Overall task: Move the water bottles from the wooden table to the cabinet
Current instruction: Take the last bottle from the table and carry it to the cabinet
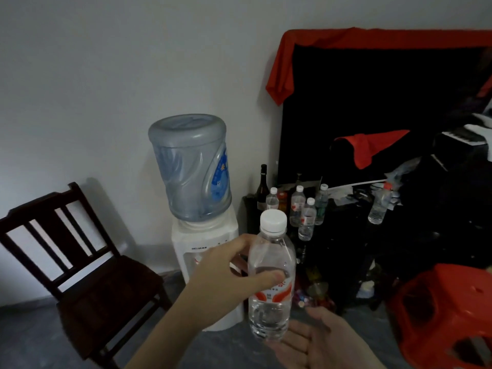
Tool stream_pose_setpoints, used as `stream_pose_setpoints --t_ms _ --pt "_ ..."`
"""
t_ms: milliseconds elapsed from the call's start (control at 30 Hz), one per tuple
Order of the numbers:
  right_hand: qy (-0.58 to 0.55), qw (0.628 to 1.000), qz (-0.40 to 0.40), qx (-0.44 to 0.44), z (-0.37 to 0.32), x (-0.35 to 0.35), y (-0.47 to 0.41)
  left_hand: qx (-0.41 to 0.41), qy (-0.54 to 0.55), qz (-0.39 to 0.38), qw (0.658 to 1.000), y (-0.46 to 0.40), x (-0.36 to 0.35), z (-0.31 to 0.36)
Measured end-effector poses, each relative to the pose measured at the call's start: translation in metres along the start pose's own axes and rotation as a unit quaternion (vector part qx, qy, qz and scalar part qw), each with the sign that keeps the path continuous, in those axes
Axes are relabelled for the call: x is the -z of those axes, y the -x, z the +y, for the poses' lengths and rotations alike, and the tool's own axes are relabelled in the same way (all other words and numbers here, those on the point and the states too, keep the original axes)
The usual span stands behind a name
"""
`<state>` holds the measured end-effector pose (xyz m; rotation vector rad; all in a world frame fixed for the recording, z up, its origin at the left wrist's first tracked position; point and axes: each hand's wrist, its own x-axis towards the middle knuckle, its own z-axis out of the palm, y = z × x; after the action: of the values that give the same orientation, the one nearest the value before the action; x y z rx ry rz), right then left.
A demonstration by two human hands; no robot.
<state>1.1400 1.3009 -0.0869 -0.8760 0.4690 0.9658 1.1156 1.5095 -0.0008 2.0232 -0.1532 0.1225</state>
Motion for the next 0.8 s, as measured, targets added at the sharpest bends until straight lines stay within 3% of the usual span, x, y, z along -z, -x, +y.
stream_pose_setpoints --t_ms 367,800 --pt "-0.103 0.988 0.105 0.038 -0.135 -0.010 -0.123 0.001 0.020 -0.053 0.998 -0.171 0.002 -0.082" --pt "-0.091 0.984 0.150 -0.033 -0.242 0.074 -0.256 0.050 -0.005 -0.075 0.996 -0.318 -0.049 -0.167"
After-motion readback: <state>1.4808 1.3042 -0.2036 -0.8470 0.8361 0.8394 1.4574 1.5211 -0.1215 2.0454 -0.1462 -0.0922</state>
